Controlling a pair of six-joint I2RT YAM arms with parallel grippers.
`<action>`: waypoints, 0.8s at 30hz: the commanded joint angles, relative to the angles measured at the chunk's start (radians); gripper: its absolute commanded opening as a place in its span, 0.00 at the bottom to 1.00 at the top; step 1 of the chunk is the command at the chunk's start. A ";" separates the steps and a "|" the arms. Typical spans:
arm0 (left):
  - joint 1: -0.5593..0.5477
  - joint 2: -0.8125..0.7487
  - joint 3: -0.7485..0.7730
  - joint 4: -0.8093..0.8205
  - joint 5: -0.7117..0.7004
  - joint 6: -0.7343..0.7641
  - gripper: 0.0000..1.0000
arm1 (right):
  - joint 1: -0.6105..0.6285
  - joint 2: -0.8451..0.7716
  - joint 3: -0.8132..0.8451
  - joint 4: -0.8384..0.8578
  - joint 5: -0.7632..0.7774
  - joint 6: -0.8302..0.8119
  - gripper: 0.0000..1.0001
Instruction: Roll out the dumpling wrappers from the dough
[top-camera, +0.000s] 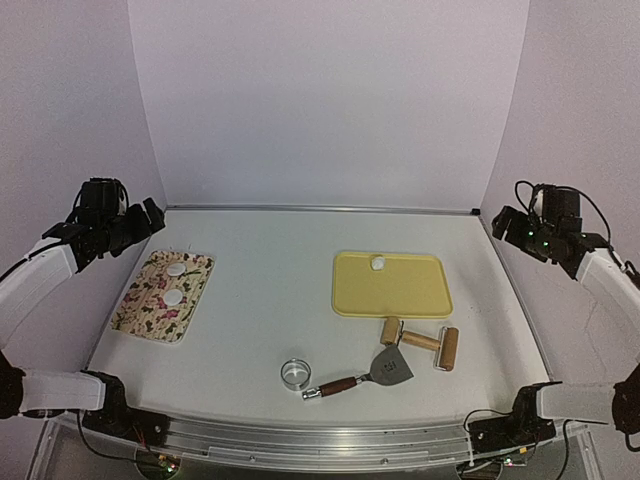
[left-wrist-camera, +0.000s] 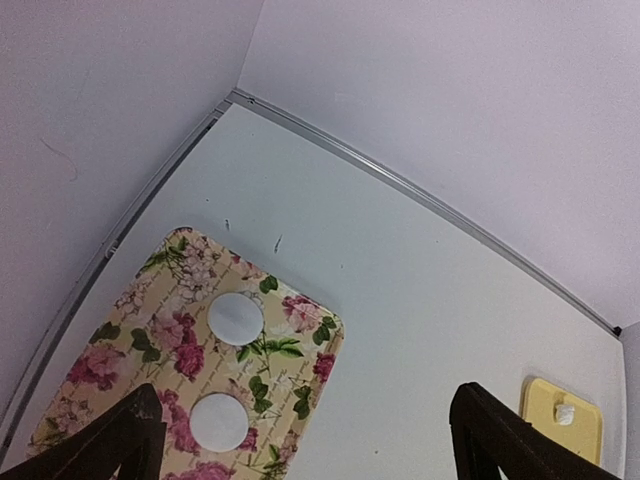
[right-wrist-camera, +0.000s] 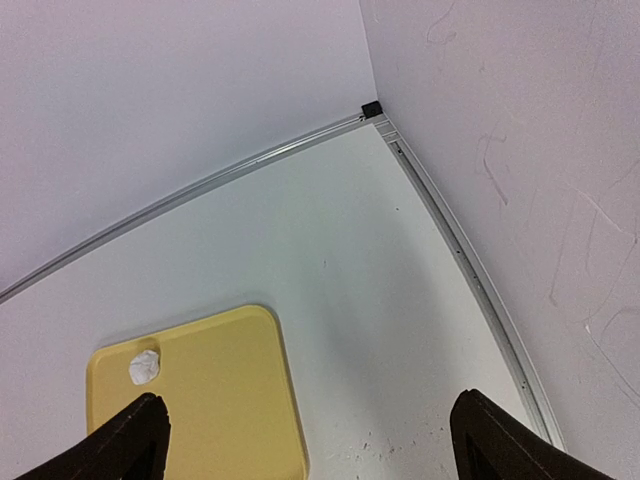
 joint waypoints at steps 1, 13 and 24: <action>0.003 0.021 0.010 0.018 0.054 -0.032 0.97 | 0.002 -0.022 -0.004 -0.013 -0.014 0.004 0.98; -0.339 0.206 0.000 0.016 0.066 -0.219 0.93 | 0.002 -0.040 -0.169 -0.298 -0.320 0.245 0.96; -0.550 0.468 0.137 0.041 0.213 -0.221 0.93 | 0.053 0.052 -0.344 -0.397 -0.425 0.333 0.81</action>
